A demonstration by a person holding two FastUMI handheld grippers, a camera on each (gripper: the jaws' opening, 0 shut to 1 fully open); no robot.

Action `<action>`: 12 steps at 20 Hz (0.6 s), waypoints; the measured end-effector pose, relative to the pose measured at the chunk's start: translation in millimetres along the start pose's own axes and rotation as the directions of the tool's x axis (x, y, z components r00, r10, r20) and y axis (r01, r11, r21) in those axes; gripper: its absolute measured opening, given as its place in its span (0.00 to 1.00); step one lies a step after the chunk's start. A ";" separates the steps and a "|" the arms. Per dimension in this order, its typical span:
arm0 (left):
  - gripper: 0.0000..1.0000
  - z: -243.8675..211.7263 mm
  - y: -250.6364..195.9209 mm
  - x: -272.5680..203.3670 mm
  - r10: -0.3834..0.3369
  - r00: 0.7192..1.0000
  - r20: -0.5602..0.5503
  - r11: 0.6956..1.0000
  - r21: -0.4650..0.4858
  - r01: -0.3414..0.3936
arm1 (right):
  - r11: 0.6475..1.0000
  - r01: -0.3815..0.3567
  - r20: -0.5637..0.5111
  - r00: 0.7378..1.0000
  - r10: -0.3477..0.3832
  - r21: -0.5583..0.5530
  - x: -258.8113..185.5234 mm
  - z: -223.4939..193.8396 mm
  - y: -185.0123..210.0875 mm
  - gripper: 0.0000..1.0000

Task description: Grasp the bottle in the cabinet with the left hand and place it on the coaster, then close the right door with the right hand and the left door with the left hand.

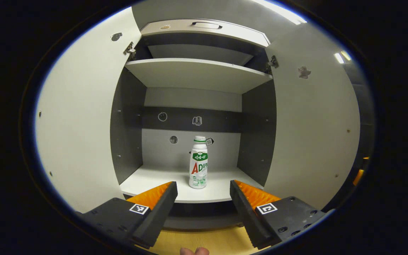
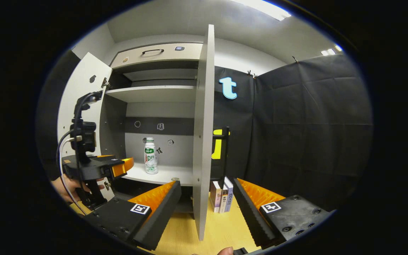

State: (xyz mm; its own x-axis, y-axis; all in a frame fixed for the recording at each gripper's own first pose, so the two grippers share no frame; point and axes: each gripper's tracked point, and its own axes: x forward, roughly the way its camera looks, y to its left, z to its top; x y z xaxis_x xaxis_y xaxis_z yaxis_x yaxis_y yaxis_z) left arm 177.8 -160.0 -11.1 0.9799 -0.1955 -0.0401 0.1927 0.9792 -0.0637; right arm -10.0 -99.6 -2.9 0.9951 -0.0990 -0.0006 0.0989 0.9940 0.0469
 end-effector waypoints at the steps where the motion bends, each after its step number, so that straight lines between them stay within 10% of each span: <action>1: 0.95 -1.3 -1.8 11.0 -0.002 1.000 -0.005 1.000 0.000 0.002 | 1.000 0.001 -0.004 1.000 -0.001 -0.002 1.0 -1.8 -3.6 0.98; 12: 0.94 -3.7 7.4 132.2 0.080 0.997 -0.008 0.996 0.029 -0.080 | 0.997 -0.065 -0.012 0.998 0.064 -0.037 16.2 -10.0 -8.1 0.98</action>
State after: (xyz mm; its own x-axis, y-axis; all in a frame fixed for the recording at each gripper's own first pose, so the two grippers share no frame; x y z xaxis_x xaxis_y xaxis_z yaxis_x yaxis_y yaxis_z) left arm 308.6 -178.8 -20.5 0.9917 -0.1170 -0.0532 0.1154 0.9928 -0.0313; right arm 5.3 -108.8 -13.3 0.9994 -0.0343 -0.0094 0.0344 0.9994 0.0102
